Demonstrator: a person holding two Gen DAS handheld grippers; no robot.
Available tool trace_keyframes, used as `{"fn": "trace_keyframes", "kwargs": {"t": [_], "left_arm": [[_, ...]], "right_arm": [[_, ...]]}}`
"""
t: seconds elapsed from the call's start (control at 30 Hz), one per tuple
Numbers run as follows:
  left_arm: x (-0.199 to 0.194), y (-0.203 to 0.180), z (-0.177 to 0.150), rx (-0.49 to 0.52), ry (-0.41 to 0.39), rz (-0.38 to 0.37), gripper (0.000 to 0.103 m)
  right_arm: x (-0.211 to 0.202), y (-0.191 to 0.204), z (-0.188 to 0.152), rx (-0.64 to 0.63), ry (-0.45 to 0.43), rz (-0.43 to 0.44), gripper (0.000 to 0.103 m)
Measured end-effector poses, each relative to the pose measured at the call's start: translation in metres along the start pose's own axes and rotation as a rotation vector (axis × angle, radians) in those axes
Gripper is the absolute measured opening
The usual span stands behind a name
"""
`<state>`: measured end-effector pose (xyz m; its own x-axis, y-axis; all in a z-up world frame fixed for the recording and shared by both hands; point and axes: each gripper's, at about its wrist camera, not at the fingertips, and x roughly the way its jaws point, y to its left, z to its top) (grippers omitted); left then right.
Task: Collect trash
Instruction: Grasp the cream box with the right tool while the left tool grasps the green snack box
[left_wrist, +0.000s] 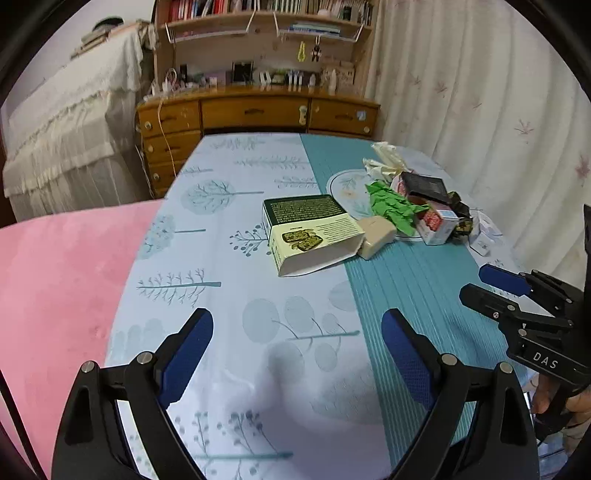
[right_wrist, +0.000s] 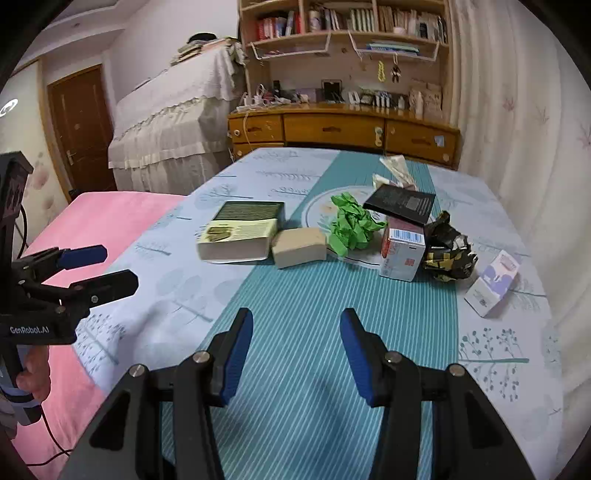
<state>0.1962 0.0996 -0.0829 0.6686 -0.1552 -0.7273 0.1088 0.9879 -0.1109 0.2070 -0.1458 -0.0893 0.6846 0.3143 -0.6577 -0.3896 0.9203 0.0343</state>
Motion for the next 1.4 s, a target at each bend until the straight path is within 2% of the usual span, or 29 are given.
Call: {"fn": "trace_keyframes", "kwargs": {"t": [0.1,0.27,0.43,0.6,0.83,0.9,1.03,1.2,1.23,1.27,1.33,1.4], "left_arm": [[0.017,0.009,0.01,-0.011,0.034,-0.032,0.091],[0.042,0.016,0.024,-0.013,0.073,-0.041,0.091],[0.071,0.008,0.044,0.081,0.129,-0.032,0.091],[0.089,0.005,0.06,0.063,0.163,-0.05,0.091],[0.103,0.0,0.055,0.115,0.187,0.017,0.091],[0.104,0.001,0.051,0.125,0.17,0.044,0.091],[0.107,0.008,0.048,0.105,0.146,0.066,0.074],[0.117,0.01,0.049,0.075,0.138,0.09,0.072],[0.118,0.01,0.05,0.073,0.135,0.091,0.068],[0.119,0.009,0.051,0.069,0.133,0.09,0.064],[0.124,0.007,0.053,0.058,0.145,0.071,0.034],[0.126,0.008,0.056,0.043,0.144,0.072,0.028]], "right_arm": [[0.013,-0.009,0.005,0.033,0.027,0.003,0.05],[0.031,-0.023,0.01,0.068,0.041,0.021,0.05],[0.048,-0.03,0.015,0.1,0.068,0.044,0.05],[0.06,-0.032,0.022,0.14,0.067,0.074,0.05],[0.073,-0.028,0.027,0.139,0.075,0.093,0.05],[0.077,-0.026,0.028,0.132,0.078,0.095,0.05],[0.084,-0.024,0.027,0.126,0.083,0.095,0.05],[0.09,-0.025,0.027,0.131,0.087,0.089,0.05],[0.091,-0.026,0.027,0.133,0.089,0.087,0.05],[0.092,-0.026,0.028,0.133,0.09,0.086,0.05],[0.095,-0.026,0.029,0.134,0.094,0.086,0.05],[0.097,-0.025,0.03,0.135,0.099,0.092,0.05]]}}
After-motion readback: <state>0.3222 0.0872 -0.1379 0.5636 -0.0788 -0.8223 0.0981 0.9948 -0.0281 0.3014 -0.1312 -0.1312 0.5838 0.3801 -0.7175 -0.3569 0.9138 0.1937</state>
